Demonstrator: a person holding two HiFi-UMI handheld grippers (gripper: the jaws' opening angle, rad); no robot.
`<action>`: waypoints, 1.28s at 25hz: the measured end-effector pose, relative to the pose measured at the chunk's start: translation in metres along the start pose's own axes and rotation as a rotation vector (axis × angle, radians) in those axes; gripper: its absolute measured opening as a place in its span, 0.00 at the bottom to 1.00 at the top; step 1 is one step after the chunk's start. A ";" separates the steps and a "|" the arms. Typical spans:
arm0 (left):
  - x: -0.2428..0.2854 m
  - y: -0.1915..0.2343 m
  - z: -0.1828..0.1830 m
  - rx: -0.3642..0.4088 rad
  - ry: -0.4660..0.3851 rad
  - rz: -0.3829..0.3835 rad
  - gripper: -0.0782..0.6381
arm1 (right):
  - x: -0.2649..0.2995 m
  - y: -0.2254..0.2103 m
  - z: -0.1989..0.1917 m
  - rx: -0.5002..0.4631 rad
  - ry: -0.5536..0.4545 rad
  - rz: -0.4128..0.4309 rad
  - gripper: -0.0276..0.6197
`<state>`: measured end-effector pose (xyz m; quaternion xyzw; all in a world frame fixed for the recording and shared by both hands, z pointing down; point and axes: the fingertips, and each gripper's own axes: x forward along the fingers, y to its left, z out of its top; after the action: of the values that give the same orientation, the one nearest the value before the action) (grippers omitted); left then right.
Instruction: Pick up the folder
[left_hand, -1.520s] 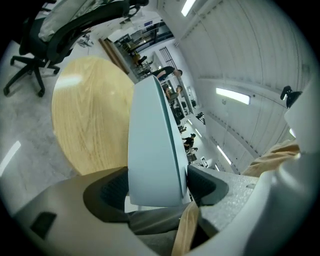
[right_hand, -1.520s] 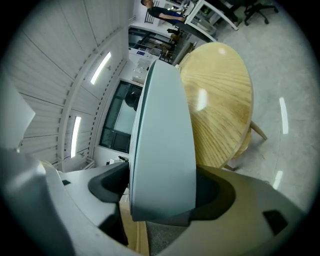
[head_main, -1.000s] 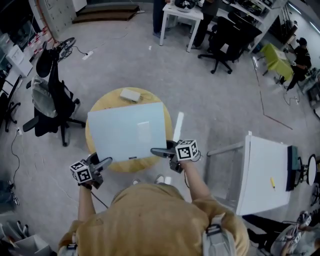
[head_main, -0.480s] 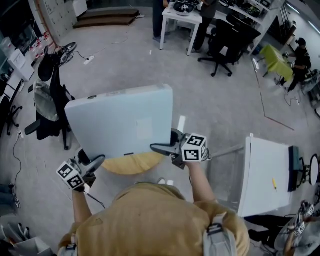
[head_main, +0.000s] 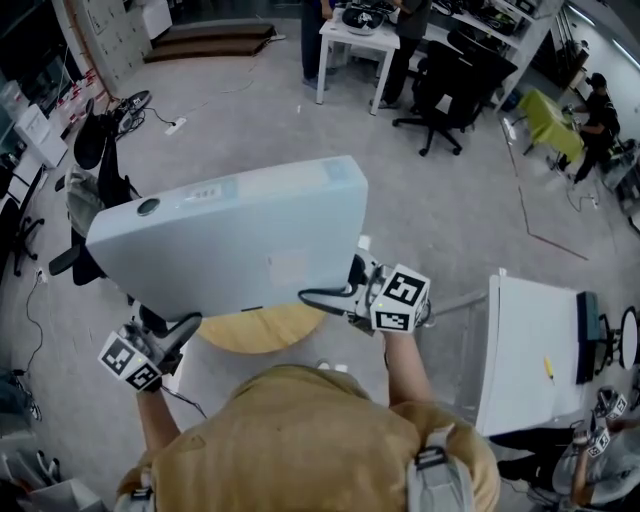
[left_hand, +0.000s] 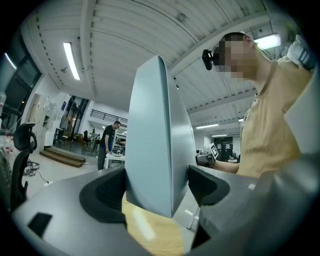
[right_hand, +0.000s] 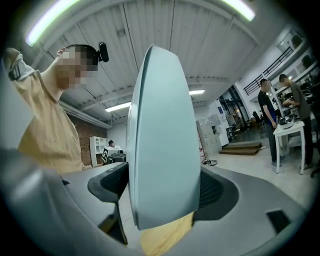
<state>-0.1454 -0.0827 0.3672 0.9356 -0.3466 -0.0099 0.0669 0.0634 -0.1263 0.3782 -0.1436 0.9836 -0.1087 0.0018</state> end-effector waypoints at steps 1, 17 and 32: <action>0.000 -0.002 0.003 0.007 -0.004 0.002 0.63 | -0.001 0.001 0.004 -0.009 -0.004 0.000 0.61; 0.012 -0.010 0.041 0.089 -0.043 0.045 0.65 | -0.008 0.004 0.049 -0.148 -0.022 -0.032 0.63; 0.027 0.001 0.050 0.111 -0.031 0.063 0.66 | -0.004 -0.010 0.059 -0.182 -0.027 -0.048 0.64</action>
<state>-0.1294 -0.1070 0.3182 0.9261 -0.3771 -0.0033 0.0100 0.0721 -0.1472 0.3223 -0.1684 0.9856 -0.0170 -0.0005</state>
